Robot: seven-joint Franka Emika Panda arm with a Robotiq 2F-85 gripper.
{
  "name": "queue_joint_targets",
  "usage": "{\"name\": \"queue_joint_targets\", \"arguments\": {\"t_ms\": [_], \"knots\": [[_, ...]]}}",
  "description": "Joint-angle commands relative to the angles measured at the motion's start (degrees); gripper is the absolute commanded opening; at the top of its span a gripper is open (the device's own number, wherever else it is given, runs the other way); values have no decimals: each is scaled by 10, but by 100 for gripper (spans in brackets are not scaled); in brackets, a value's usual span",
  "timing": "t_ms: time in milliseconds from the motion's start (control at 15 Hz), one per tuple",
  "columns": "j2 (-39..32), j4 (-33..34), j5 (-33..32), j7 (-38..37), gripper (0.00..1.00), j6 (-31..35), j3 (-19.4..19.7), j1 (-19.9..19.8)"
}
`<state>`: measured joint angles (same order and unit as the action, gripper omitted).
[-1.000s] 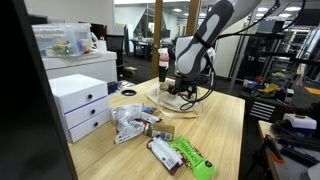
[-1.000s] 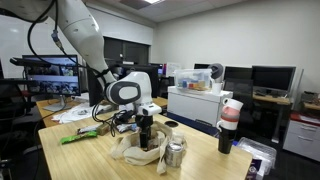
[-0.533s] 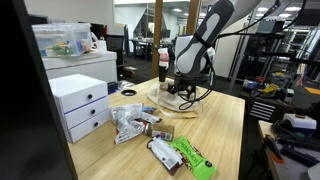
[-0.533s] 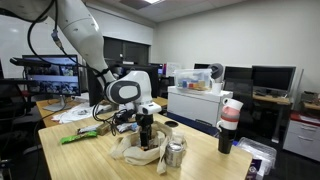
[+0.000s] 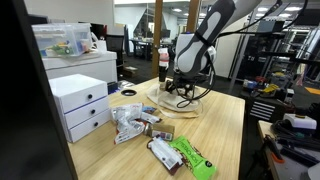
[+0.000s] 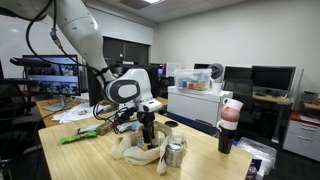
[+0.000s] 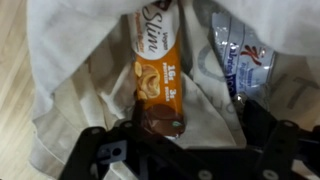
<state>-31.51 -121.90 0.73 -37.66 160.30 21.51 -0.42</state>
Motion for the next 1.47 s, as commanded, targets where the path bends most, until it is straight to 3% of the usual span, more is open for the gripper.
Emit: {"name": "queue_joint_targets", "arguments": {"t_ms": [0,333,733,1067,1400], "knots": [[27,-39,17,-10,100,44,3,8],[34,-70,38,-16,100,74,10,23],[44,-120,60,-76,100,115,42,75],[42,-133,61,-156,100,67,84,118],[41,-124,47,-218,100,2,88,115]]}}
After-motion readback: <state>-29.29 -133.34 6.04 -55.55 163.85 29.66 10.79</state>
